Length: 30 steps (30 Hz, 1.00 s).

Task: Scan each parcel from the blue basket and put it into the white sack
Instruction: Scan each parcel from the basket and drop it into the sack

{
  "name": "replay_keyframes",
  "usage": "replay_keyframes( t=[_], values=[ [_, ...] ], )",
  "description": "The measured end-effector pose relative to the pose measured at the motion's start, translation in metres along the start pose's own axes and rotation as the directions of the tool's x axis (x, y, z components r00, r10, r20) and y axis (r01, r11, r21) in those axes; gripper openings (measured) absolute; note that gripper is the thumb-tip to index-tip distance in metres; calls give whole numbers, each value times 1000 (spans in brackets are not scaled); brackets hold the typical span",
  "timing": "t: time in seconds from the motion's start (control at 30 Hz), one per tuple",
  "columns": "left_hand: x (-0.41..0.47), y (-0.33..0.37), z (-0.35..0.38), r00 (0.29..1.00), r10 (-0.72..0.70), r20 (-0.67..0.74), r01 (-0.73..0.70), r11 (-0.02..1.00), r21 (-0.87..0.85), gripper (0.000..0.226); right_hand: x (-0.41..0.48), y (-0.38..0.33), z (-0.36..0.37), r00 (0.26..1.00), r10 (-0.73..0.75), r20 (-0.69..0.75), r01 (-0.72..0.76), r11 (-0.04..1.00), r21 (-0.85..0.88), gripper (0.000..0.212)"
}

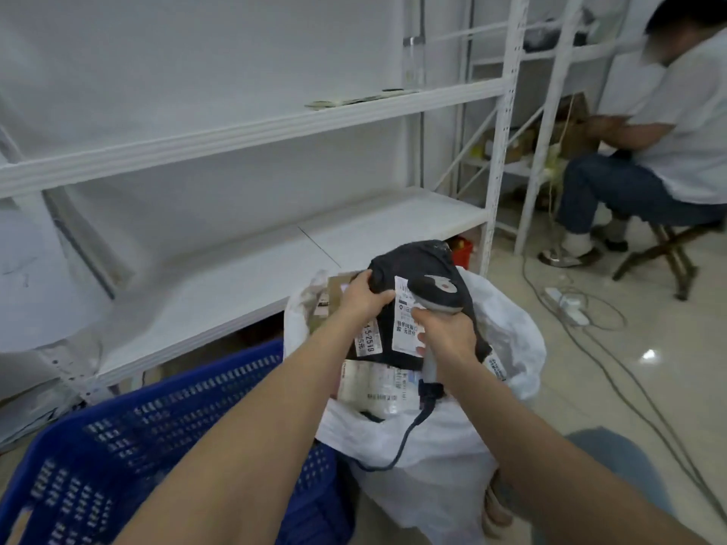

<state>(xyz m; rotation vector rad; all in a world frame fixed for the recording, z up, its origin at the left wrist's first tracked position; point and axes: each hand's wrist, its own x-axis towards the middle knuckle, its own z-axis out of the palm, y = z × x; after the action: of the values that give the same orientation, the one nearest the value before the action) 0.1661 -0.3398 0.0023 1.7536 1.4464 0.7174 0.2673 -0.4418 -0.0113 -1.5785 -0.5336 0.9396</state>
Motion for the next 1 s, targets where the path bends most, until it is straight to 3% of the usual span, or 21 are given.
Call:
replay_keyframes(
  t=[0.1,0.2,0.4,0.63,0.83,1.0],
  values=[
    [8,-14,23,985,49,163,-110,914,390,93,27,14,-11,998,56,16,-56,998,2,31],
    [13,-31,30,982,43,186,-148,784,603,87,42,22,-13,992,107,69,-110,993,45,29],
    [20,-25,28,978,55,201,-161,815,556,84,53,19,-8,993,79,84,-79,997,-6,24],
    [-24,-39,-37,992,122,12,-106,805,584,61,8,7,9,978,59,201,-69,997,40,26],
    [-84,-108,-125,996,-67,-64,92,769,632,64,-61,7,69,931,51,362,-39,998,-39,21],
    [-121,-191,-168,944,-317,-92,301,714,633,64,-105,54,136,823,175,540,-65,974,-216,17]
  ],
)
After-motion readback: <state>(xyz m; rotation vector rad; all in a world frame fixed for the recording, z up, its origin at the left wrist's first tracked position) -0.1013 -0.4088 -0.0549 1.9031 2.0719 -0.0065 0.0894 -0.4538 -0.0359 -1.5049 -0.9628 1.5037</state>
